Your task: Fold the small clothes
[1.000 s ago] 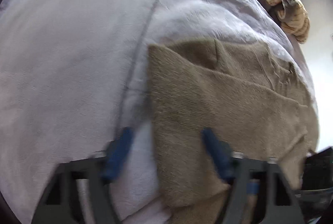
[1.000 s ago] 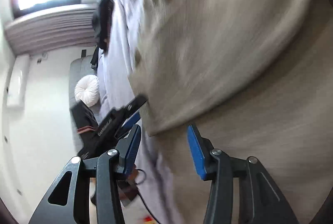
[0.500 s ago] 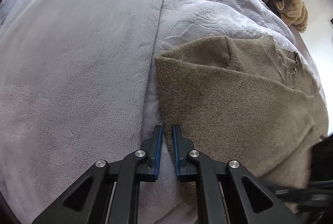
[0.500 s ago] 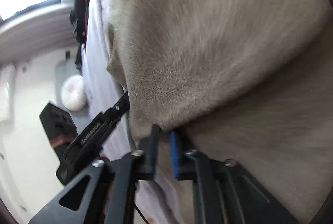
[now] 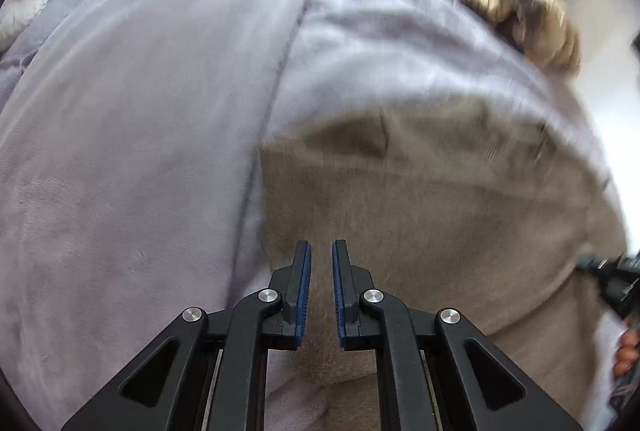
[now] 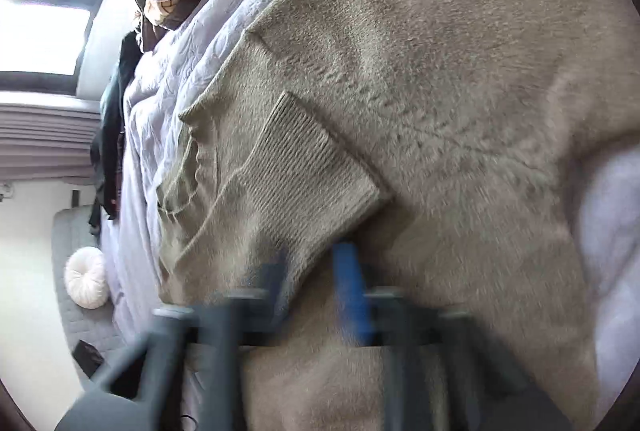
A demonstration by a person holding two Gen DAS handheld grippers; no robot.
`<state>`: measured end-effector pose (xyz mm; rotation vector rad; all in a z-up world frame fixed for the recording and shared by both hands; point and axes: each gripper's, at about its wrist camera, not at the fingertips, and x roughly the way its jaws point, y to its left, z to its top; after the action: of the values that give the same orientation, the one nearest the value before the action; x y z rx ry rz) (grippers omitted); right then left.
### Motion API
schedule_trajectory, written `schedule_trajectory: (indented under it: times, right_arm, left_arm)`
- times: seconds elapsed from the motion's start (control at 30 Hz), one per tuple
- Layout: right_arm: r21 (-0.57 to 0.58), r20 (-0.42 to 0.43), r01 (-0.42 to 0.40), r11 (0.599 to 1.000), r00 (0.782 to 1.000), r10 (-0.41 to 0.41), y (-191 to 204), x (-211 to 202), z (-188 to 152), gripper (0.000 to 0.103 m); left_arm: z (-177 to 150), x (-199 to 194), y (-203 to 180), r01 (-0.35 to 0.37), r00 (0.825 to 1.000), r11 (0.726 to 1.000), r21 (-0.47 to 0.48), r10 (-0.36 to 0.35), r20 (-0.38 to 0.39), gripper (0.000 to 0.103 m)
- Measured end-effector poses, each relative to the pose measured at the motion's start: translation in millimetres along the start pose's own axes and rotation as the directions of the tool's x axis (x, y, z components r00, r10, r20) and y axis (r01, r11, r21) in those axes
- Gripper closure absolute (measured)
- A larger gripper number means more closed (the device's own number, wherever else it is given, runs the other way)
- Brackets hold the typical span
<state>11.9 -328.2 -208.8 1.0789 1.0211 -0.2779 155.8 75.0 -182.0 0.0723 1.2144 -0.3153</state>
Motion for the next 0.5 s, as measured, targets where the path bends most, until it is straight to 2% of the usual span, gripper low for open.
schedule_trajectory:
  times: [0.07,0.17,0.2,0.23,0.37,0.4,0.47,0.5]
  right_arm:
    - [0.005,-0.009,0.035,0.999,0.999,-0.035,-13,-2,-1,0.099]
    - [-0.011,0.026,0.108,0.994,0.994,-0.108,-25,-19,-6,0.103]
    - [-0.023,0.027,0.109,0.994,0.994,-0.108,-28,-25,-7,0.103]
    - [-0.031,0.016,0.089,0.996,0.996,-0.088,-32,-31,-8,0.098]
    - [-0.082,-0.012,0.073,0.994,0.997,-0.075,-39,-56,-20,0.096]
    - [-0.09,-0.029,0.064,0.994,0.997,-0.067,-44,-63,-25,0.088]
    - [-0.087,-0.05,0.051,0.995,0.997,-0.056,-52,-74,-37,0.061]
    - [-0.082,-0.059,0.035,0.996,0.997,-0.039,-56,-79,-44,0.042]
  left_arm:
    - [-12,17,-6,-0.061,0.998,0.997,0.038,0.062,-0.033,0.091]
    - [-20,15,-5,-0.082,0.997,0.996,0.044,0.082,-0.001,0.091]
    - [-20,13,-5,-0.085,0.996,0.996,0.041,0.085,-0.007,0.091]
    - [-20,8,-5,-0.088,0.996,0.995,0.038,0.088,-0.015,0.091]
    - [-28,-14,-5,-0.089,0.995,0.996,0.022,0.09,-0.034,0.091]
    - [-33,-20,-7,-0.084,0.995,0.996,0.015,0.084,-0.044,0.091]
    - [-41,-29,-12,-0.069,0.995,0.998,-0.003,0.068,-0.066,0.091]
    - [-47,-34,-17,-0.054,0.995,0.998,-0.011,0.053,-0.081,0.091]
